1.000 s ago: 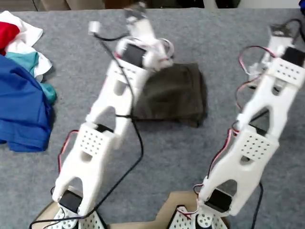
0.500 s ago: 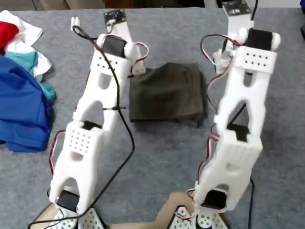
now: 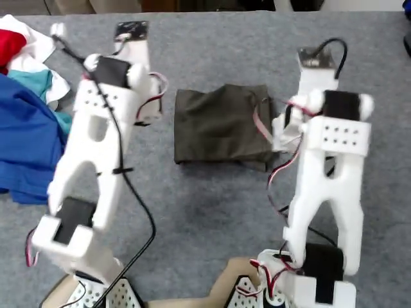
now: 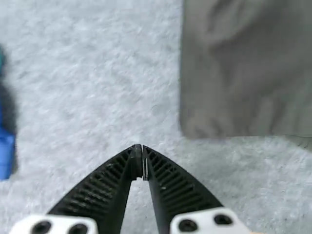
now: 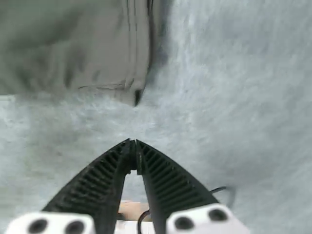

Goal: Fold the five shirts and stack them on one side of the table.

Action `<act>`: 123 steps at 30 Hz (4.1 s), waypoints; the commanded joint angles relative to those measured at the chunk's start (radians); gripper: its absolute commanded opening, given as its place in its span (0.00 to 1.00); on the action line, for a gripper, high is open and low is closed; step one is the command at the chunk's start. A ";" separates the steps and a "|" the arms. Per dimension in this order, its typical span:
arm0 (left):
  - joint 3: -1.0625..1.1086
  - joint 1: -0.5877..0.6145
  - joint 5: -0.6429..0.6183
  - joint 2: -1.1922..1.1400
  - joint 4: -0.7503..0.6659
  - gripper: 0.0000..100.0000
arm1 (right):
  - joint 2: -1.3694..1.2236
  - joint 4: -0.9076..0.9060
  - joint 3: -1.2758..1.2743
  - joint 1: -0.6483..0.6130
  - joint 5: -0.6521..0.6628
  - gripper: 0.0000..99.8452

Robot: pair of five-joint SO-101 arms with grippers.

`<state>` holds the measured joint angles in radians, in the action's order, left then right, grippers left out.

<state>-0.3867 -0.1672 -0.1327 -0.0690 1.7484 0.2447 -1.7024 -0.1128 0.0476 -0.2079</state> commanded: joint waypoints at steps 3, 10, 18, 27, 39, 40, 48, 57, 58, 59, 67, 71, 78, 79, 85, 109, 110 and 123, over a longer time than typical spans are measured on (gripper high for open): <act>0.127 0.023 -0.106 0.117 -0.138 0.02 | 0.002 0.175 -0.062 -0.058 -0.282 0.01; 0.176 0.003 -0.275 -0.053 -0.494 0.02 | -0.260 0.285 0.041 -0.154 -0.462 0.01; 0.173 -0.109 -0.310 -0.303 -0.786 0.02 | -0.615 0.288 0.196 -0.128 -0.540 0.01; -0.118 -0.146 -0.310 -0.604 -0.812 0.02 | -0.888 0.282 0.389 -0.022 -0.531 0.01; -0.706 -0.118 -0.288 -1.027 -0.575 0.02 | -1.033 0.210 0.415 -0.016 -0.529 0.01; -0.747 -0.112 -0.264 -1.047 -0.529 0.02 | -1.038 0.204 0.415 -0.015 -0.529 0.01; -1.065 -0.103 -0.081 -1.090 -0.138 0.02 | -1.041 0.195 0.415 0.005 -0.508 0.01; -1.137 -0.106 -0.038 -1.089 -0.006 0.02 | -1.040 0.143 0.435 0.022 -0.479 0.01; -1.143 -0.112 -0.040 -1.087 0.008 0.02 | -1.040 0.121 0.456 0.022 -0.477 0.01; -1.152 -0.120 -0.048 -1.086 0.011 0.02 | -1.040 0.097 0.483 0.022 -0.474 0.01; -1.031 -0.233 -0.178 -0.826 0.012 0.02 | -1.040 -0.081 0.823 0.024 -0.474 0.01; -0.801 -0.301 -0.184 -0.634 0.012 0.02 | -1.040 -0.081 0.929 0.016 -0.474 0.01; -0.276 -0.344 -0.187 -0.404 0.009 0.02 | -1.050 -0.048 1.076 0.008 -0.473 0.01; -0.233 -0.333 -0.187 -0.403 0.009 0.02 | -1.056 -0.020 1.093 0.008 -0.473 0.01; -0.107 -0.298 -0.184 -0.446 -0.074 0.02 | -1.158 0.176 1.119 -0.045 -0.473 0.01; -0.462 -0.229 -0.186 -0.406 -0.094 0.02 | -1.323 0.382 1.119 -0.056 -0.445 0.01; -0.460 -0.229 -0.186 -0.414 -0.115 0.02 | -1.323 0.382 1.119 -0.056 -0.445 0.01; -0.419 -0.236 -0.241 -0.697 -0.152 0.02 | -1.328 0.387 1.119 -0.061 -0.445 0.01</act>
<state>-0.7871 -0.4005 -0.3567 -0.7350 1.5996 -1.0779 -1.3295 0.9613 -0.0184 -0.6651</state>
